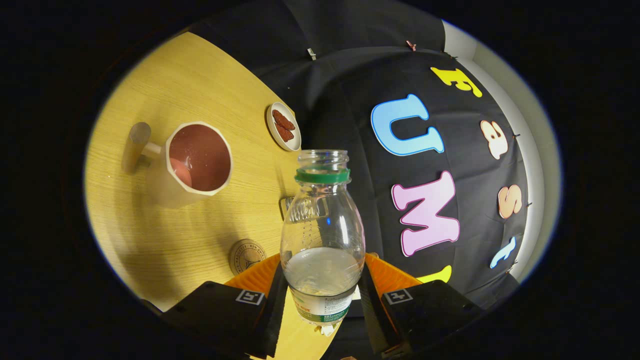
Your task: Take the bottle from table, then pour the juice into the cup, finally place the bottle on the coaster
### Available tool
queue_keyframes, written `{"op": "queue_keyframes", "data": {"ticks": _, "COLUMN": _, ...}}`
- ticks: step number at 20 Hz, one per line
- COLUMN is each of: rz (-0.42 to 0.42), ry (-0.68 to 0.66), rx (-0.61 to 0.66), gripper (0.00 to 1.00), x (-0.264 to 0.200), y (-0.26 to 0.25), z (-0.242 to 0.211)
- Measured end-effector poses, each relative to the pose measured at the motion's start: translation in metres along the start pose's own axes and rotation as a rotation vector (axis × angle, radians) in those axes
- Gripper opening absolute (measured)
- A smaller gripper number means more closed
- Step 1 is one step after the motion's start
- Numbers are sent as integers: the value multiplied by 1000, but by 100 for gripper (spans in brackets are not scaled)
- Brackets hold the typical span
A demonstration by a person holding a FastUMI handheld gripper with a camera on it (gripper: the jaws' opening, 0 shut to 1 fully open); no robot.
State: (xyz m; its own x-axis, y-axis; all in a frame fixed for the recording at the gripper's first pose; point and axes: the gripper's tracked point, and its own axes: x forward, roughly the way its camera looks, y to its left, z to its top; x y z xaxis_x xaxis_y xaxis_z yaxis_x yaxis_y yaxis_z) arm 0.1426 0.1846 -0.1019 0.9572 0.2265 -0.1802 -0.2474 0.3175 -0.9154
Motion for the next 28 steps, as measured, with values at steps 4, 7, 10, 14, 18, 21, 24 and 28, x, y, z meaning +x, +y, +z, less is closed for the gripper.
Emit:
{"op": "queue_keyframes", "data": {"ticks": 4, "rz": 5, "ry": -15, "rx": -73, "gripper": 71, "x": 4, "y": 7, "z": 5}}
{"op": "queue_keyframes", "data": {"ticks": 7, "rz": 13, "ry": -25, "rx": -120, "gripper": 71, "x": 8, "y": 14, "z": 6}}
{"op": "queue_keyframes", "data": {"ticks": 10, "rz": 22, "ry": -32, "rx": -162, "gripper": 71, "x": 9, "y": 21, "z": 7}}
{"op": "queue_keyframes", "data": {"ticks": 14, "rz": 34, "ry": -27, "rx": -204, "gripper": 71, "x": 12, "y": 26, "z": 4}}
{"op": "queue_keyframes", "data": {"ticks": 18, "rz": 37, "ry": -26, "rx": -253, "gripper": 71, "x": 15, "y": 28, "z": 5}}
{"op": "queue_keyframes", "data": {"ticks": 21, "rz": 43, "ry": -42, "rx": -311, "gripper": 71, "x": 16, "y": 28, "z": 8}}
{"op": "queue_keyframes", "data": {"ticks": 24, "rz": 52, "ry": -43, "rx": -340, "gripper": 71, "x": 18, "y": 29, "z": 10}}
{"op": "queue_keyframes", "data": {"ticks": 28, "rz": 59, "ry": -45, "rx": -374, "gripper": 71, "x": 21, "y": 29, "z": 12}}
